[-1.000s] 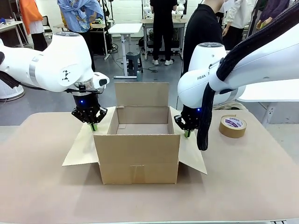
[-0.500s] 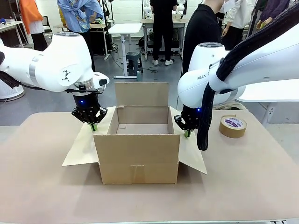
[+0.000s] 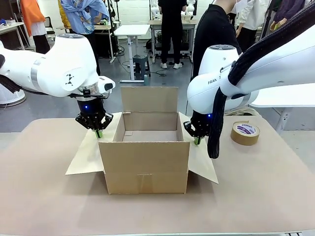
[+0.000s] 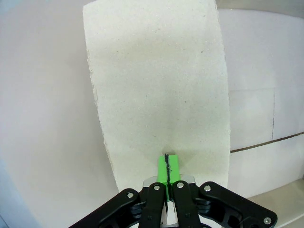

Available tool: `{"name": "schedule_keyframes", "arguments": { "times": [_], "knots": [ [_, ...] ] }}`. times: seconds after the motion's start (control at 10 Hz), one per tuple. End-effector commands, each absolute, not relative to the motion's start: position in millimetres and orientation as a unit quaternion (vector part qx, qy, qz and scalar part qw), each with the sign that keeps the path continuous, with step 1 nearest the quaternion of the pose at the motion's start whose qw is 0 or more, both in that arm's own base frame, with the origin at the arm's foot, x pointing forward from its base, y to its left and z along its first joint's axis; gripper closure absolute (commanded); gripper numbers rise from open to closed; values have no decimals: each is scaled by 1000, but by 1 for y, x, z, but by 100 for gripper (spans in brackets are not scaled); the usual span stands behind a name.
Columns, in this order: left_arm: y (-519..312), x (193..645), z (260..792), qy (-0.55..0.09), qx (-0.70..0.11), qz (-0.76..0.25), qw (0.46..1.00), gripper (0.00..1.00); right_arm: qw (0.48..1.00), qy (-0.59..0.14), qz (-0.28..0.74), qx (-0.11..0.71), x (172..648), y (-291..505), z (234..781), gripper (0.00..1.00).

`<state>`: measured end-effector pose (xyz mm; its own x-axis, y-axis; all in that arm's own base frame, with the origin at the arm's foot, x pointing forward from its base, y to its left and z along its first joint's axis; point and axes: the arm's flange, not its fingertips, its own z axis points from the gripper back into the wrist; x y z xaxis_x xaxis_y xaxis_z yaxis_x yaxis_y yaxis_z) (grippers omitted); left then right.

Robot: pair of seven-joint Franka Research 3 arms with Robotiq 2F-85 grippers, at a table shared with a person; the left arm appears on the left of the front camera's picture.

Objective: Wrap the clocks to prevent damage.
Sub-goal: Once the human has placed the objects inside and stepped back, release both hands from the side flaps of the Package Box.

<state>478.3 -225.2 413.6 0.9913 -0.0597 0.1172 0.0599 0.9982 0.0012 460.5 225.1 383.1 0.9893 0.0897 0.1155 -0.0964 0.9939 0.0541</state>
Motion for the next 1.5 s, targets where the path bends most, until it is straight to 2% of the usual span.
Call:
{"name": "schedule_keyframes", "arguments": {
  "times": [0.0, 1.4],
  "knots": [
    [-225, 478, 414, -59, 1, -30, 998, 100, 997, -55, 50, 26, 460, 226, 381, 99],
    [-225, 478, 414, -59, 1, -30, 998, 100, 997, -55, 50, 26, 460, 226, 381, 99]
  ]
}}
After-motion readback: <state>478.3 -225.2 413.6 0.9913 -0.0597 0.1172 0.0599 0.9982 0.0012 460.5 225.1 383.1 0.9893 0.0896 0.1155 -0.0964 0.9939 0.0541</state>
